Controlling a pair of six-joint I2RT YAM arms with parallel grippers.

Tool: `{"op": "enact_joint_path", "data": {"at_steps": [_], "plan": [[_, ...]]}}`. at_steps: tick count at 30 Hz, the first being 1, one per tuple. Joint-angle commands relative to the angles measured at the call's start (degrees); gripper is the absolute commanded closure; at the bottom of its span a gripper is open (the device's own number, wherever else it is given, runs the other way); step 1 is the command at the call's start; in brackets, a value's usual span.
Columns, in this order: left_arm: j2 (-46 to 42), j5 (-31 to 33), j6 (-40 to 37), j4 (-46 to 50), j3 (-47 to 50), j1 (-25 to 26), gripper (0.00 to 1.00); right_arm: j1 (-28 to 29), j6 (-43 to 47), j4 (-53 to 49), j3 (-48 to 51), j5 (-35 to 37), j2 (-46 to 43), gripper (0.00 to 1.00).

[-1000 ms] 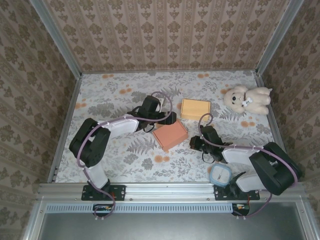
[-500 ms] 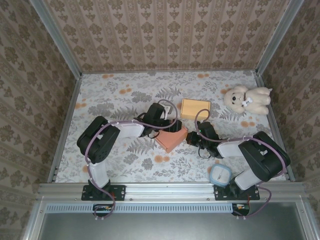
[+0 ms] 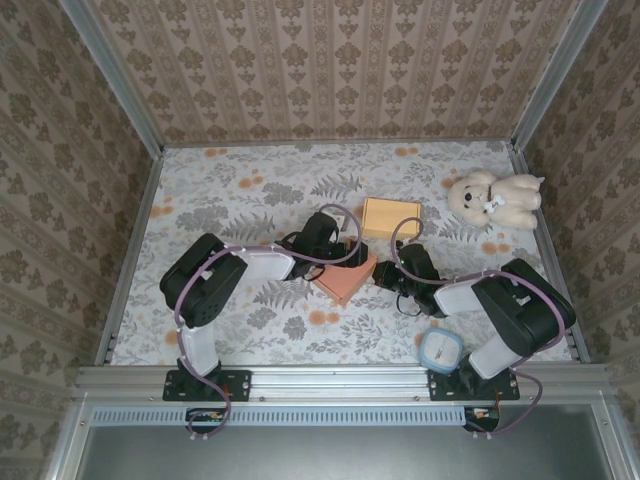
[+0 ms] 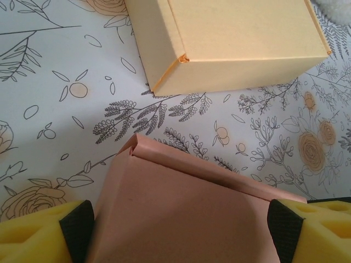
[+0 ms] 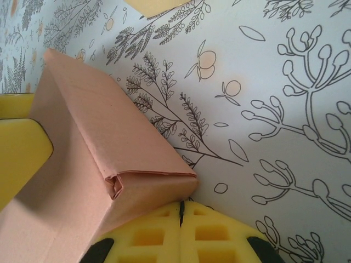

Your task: Fold the paper box

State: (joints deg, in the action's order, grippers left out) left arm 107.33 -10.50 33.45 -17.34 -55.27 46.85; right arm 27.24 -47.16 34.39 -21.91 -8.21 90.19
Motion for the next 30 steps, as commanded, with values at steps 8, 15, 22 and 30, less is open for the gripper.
{"op": "enact_joint_path", "data": {"at_steps": [8,15,22,30], "plan": [[-5.74,-6.55,5.5,-0.24,2.38,-1.29,0.14,0.22,2.32,-2.87,1.2,2.99,-3.99,1.0],[-12.38,-3.55,5.62,1.66,7.38,-4.12,0.13,0.84,4.35,-15.63,3.05,5.22,-16.04,1.0],[-16.42,-0.46,6.09,1.07,14.39,-3.48,0.13,7.08,3.57,-23.37,5.66,6.26,-25.38,1.0],[-19.91,3.11,7.97,0.03,20.52,0.01,0.13,18.03,0.41,-24.42,6.89,10.15,-26.38,1.0]]}}
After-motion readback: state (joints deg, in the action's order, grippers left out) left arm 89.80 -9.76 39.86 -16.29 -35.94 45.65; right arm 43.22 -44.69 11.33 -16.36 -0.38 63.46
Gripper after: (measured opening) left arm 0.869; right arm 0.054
